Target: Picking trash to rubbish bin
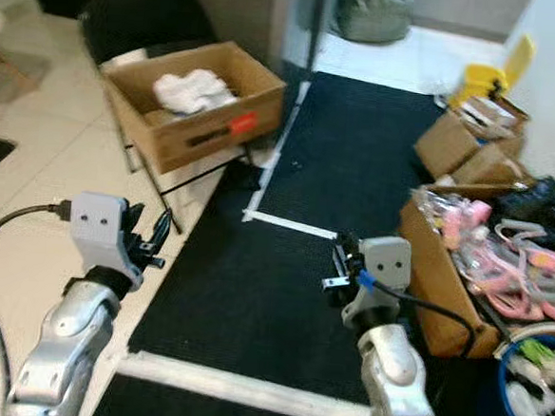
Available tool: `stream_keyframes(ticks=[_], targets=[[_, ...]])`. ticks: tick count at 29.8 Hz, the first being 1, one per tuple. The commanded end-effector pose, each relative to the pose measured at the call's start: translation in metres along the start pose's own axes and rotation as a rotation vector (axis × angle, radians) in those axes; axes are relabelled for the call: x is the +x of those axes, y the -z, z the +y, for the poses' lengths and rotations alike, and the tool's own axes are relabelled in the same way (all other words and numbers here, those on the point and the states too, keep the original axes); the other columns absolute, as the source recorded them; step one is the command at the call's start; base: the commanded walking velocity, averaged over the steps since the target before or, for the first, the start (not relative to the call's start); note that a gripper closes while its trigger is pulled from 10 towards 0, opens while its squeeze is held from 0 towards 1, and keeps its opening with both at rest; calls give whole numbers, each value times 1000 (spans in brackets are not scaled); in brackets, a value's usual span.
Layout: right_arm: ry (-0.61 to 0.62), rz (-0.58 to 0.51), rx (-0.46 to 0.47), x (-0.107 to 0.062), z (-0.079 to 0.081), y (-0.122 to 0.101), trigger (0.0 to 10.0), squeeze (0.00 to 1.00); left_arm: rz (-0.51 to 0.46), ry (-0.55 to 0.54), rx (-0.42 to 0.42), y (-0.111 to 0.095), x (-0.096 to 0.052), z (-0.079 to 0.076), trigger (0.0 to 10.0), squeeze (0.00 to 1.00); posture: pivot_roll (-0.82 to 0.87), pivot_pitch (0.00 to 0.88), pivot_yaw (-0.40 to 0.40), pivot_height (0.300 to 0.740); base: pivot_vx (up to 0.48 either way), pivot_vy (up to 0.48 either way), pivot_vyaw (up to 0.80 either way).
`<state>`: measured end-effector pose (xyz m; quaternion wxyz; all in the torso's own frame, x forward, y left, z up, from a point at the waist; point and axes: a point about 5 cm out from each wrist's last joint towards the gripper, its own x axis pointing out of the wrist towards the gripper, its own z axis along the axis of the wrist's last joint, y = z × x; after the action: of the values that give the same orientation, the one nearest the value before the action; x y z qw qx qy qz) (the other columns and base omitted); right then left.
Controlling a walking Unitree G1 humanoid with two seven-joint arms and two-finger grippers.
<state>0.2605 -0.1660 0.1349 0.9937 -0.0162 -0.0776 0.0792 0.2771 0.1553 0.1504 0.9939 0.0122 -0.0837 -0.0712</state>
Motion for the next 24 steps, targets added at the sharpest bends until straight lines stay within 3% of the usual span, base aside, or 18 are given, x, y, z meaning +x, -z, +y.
stream_keyframes(ticks=[1, 24], targets=[[-11, 0, 25, 2, 6, 1, 10000, 0, 19, -25, 14, 3, -5, 8, 10000, 0, -25, 150, -25, 740, 311, 0, 0], [-27, -1, 15, 4, 10, 1, 10000, 0, 16, -16, 10, 4, -5, 5, 10000, 0, -22, 123, -32, 740, 311, 0, 0]])
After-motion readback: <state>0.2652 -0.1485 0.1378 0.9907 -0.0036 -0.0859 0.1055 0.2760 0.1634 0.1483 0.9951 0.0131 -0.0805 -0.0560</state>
